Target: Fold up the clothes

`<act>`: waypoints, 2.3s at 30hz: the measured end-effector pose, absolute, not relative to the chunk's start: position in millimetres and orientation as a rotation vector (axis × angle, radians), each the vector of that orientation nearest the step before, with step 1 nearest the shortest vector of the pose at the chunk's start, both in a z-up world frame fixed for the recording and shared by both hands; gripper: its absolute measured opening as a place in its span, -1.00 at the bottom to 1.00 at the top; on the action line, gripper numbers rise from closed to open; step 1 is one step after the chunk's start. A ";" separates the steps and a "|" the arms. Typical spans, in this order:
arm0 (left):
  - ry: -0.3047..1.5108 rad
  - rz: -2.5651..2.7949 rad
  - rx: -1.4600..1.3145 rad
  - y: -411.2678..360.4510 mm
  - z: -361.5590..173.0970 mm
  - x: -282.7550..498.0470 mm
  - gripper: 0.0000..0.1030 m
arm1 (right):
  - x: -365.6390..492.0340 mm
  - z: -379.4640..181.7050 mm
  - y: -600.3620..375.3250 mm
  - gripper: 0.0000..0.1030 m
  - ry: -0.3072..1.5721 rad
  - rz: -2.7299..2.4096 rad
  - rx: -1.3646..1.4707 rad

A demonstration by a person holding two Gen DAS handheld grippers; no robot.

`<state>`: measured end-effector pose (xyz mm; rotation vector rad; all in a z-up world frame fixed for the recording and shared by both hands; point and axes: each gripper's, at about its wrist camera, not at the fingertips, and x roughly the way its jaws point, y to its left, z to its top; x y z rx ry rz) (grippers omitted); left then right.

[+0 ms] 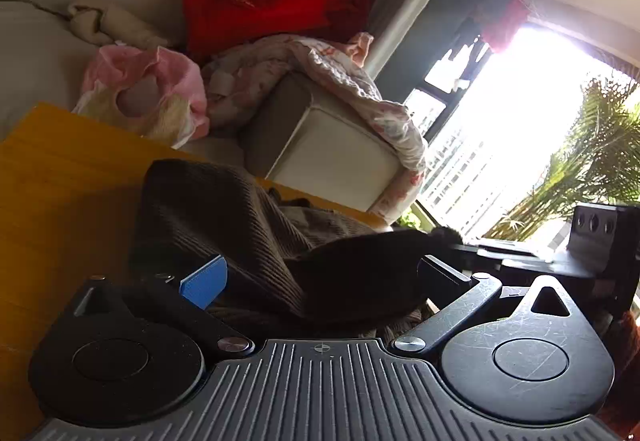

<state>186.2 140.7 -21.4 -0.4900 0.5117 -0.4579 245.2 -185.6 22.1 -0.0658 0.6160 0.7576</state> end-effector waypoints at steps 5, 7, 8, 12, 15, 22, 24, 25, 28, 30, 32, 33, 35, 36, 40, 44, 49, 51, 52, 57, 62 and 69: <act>0.501 -0.457 -0.481 140.8 -25.6 181.5 1.00 | 276.1 85.4 -197.1 -0.62 0.426 0.678 -0.049; 0.525 -0.439 -0.465 139.9 -32.1 182.3 1.00 | 293.9 73.5 -206.3 -0.32 0.505 0.618 -0.054; 0.536 -0.431 -0.457 139.8 -35.0 182.7 1.00 | 298.7 59.7 -211.0 -0.25 0.548 0.562 -0.074; 0.564 -0.430 -0.444 141.8 -32.4 184.9 1.00 | 300.5 10.5 -238.2 -0.21 0.658 0.410 -0.104; 0.533 -0.477 -0.442 136.1 -13.8 190.6 1.00 | 294.6 2.7 -257.3 -0.20 0.659 0.421 -0.036; 0.589 -0.530 -0.587 122.7 -7.1 252.5 1.00 | 302.7 -5.9 -245.5 -0.11 0.710 0.571 0.144; 0.629 -0.527 -0.673 126.0 -16.7 277.0 1.00 | 301.0 -15.1 -235.6 -0.16 0.719 0.591 0.141; 0.642 -0.513 -0.714 128.9 -22.2 288.6 1.00 | 299.4 -18.3 -231.6 -0.17 0.719 0.593 0.133; 0.657 -0.397 -0.733 139.1 -37.2 314.1 1.00 | 297.3 -24.3 -225.2 -0.18 0.720 0.565 0.071; 0.677 -0.319 -0.714 145.3 -48.0 326.2 1.00 | 298.1 -30.0 -225.0 -0.18 0.729 0.544 0.026; 0.687 -0.283 -0.725 154.0 -55.8 329.8 1.00 | 299.1 -35.1 -226.1 -0.14 0.728 0.535 -0.009; 0.684 -0.276 -0.745 159.0 -57.2 329.5 1.00 | 299.7 -36.2 -226.8 -0.03 0.722 0.535 -0.019; 0.650 -0.272 -0.786 168.4 -49.3 321.3 1.00 | 302.7 -34.5 -229.5 0.03 0.716 0.526 -0.013; 0.623 -0.282 -0.776 170.4 -40.4 314.3 1.00 | 304.1 -31.4 -232.1 0.03 0.705 0.512 -0.002; 0.534 -0.455 -0.683 153.9 -5.9 284.7 1.00 | 301.6 -3.4 -244.8 0.34 0.594 0.463 0.053; 0.573 -0.570 -0.554 117.3 -5.6 267.7 1.00 | 298.2 8.2 -234.5 0.98 0.587 0.596 0.152; 0.698 -0.457 -0.464 96.9 -42.0 271.7 1.00 | 304.2 -17.5 -193.6 1.00 0.689 0.632 0.112; 0.689 -0.468 -0.491 101.6 -47.4 271.3 1.00 | 310.1 -32.0 -187.0 1.00 0.742 0.603 0.112; 0.686 -0.475 -0.502 104.0 -49.0 271.2 1.00 | 311.3 -37.3 -186.6 1.00 0.750 0.600 0.117; 0.703 -0.498 -0.542 111.1 -52.4 274.8 1.00 | 308.3 -38.8 -175.6 1.00 0.770 0.592 0.026; 0.719 -0.481 -0.634 122.6 -54.4 284.1 1.00 | 303.6 -39.4 -167.9 1.00 0.770 0.575 -0.042; 0.734 -0.450 -0.773 140.0 -58.0 298.1 1.00 | 300.0 -39.3 -165.7 1.00 0.761 0.566 -0.070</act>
